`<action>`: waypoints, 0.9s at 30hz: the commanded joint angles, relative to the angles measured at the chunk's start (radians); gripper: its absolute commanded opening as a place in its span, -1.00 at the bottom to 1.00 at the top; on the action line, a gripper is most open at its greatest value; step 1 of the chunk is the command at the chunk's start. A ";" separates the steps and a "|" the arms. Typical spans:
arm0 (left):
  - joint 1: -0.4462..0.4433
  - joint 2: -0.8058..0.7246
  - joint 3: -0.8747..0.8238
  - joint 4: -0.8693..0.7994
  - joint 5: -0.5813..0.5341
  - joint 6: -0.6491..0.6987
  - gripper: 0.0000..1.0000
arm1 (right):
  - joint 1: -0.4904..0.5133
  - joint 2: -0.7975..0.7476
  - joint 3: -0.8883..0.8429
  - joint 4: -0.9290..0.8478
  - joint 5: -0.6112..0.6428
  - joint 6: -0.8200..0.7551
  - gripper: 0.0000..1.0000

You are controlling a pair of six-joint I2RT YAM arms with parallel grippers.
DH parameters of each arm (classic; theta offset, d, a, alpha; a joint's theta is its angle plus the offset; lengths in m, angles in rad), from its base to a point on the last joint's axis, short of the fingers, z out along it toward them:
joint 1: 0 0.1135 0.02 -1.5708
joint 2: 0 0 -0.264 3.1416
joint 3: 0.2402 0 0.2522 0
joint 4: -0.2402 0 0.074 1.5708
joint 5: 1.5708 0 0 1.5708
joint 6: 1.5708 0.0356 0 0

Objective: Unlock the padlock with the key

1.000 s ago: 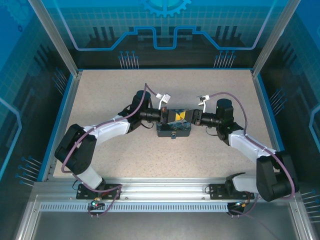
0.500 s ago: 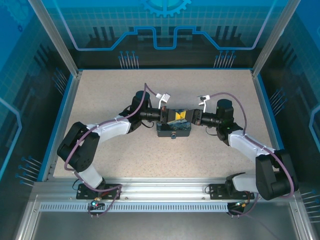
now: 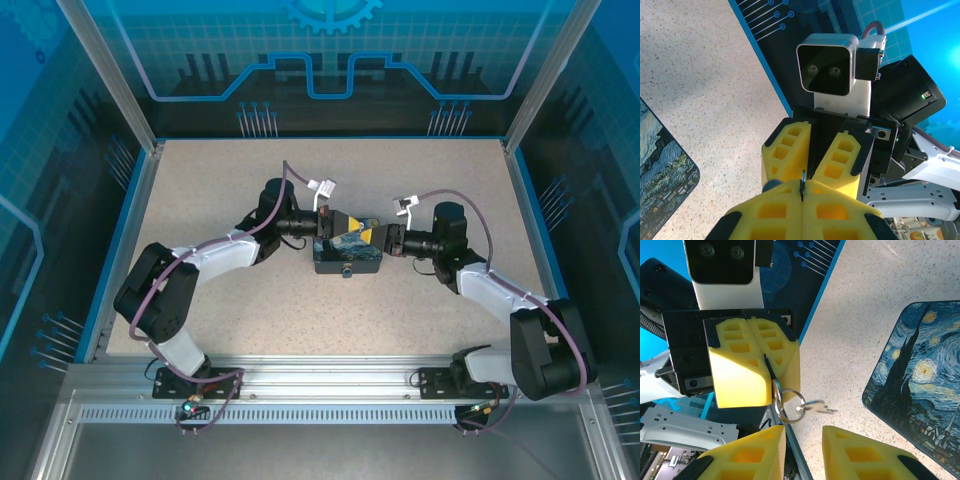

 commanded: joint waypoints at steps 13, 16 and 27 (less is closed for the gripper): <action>0.005 0.011 -0.030 0.070 0.028 -0.020 -1.00 | -0.088 -0.027 0.040 0.004 -0.066 0.033 -0.29; 0.005 0.014 -0.028 0.081 0.033 -0.026 -1.00 | -0.081 -0.017 0.047 0.015 -0.068 0.040 -0.30; 0.005 0.022 -0.030 0.102 0.038 -0.042 -1.00 | -0.020 0.027 0.087 0.038 -0.039 0.058 -0.38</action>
